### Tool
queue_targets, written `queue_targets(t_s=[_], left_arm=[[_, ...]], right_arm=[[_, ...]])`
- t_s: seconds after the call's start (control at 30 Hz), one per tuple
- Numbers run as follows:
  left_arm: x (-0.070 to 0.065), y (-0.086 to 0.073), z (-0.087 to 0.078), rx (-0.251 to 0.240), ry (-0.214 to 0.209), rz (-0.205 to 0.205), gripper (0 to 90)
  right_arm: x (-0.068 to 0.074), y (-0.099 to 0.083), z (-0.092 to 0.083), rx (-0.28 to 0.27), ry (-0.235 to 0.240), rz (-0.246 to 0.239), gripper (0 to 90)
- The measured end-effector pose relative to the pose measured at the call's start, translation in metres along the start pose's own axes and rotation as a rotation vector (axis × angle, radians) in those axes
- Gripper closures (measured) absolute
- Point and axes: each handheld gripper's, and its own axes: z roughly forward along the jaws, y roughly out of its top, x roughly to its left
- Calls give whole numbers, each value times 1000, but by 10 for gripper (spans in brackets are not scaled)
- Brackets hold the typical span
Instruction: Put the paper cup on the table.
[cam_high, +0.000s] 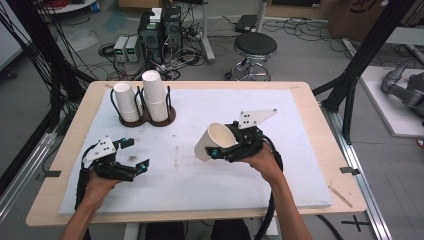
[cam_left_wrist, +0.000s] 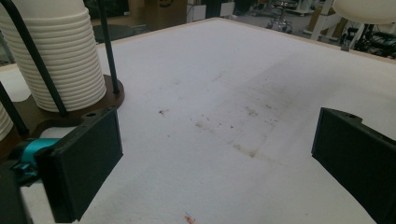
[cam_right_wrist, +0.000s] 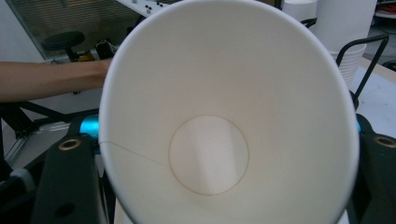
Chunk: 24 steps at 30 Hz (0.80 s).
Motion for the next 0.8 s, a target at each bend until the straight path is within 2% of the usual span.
queue_targets(t_s=[0.23, 0.53, 0.8], left_arm=[[2, -2, -2, -10, 9, -5, 17], [3, -7, -1, -11, 8, -14, 17], [4, -11, 0, -33, 18, -21, 17]], right_arm=[[-1, 0, 1, 8, -13, 3, 287], [-4, 0, 6, 29, -64, 1, 287], [-7, -1, 17, 95, -129, -5, 287]])
